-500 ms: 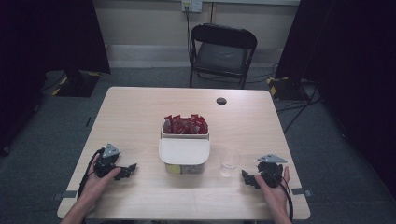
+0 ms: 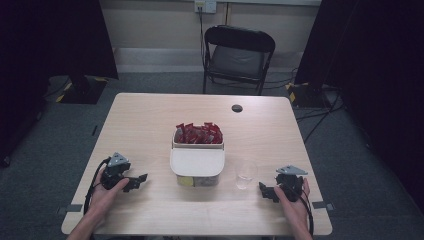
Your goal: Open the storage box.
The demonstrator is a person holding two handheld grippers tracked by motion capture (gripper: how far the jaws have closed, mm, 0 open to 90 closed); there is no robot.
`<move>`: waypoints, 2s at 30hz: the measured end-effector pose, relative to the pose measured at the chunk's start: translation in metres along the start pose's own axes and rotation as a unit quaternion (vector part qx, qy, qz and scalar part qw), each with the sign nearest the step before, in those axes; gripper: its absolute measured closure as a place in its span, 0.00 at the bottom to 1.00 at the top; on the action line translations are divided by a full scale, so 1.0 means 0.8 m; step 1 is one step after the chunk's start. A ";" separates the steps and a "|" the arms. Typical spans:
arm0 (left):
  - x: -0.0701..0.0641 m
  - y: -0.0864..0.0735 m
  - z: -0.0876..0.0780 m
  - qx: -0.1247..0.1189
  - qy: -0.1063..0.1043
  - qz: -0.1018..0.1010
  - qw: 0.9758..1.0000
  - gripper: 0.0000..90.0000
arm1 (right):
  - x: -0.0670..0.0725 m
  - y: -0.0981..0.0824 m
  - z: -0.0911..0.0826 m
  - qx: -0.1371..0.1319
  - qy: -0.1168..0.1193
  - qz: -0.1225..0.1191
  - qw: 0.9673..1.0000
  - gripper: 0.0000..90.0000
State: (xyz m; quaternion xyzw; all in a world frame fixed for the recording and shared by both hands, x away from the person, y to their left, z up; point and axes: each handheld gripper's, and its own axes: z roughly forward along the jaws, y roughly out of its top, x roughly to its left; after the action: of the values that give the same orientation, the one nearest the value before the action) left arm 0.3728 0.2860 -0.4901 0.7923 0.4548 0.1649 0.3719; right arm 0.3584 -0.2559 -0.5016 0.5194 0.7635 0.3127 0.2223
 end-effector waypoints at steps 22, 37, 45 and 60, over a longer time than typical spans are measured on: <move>-0.035 0.012 -0.003 -0.015 -0.062 0.027 0.998 0.18 | 0.000 0.000 0.000 0.000 -0.002 0.001 1.000 0.00; -0.055 0.026 -0.004 -0.036 -0.090 0.039 0.995 0.18 | 0.000 0.000 0.000 0.000 -0.002 0.001 1.000 0.00; -0.065 0.031 -0.002 -0.044 -0.098 0.040 0.993 0.18 | 0.000 0.000 0.000 0.000 -0.002 0.001 1.000 0.00; -0.087 0.048 0.009 -0.050 -0.129 0.057 0.989 0.18 | 0.000 0.000 0.000 0.000 -0.002 0.001 1.000 0.00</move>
State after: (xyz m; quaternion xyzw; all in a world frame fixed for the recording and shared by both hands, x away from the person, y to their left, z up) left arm 0.3630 0.2120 -0.4613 0.8121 0.3479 0.1044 0.4567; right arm 0.3580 -0.2559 -0.5016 0.5210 0.7624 0.3117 0.2238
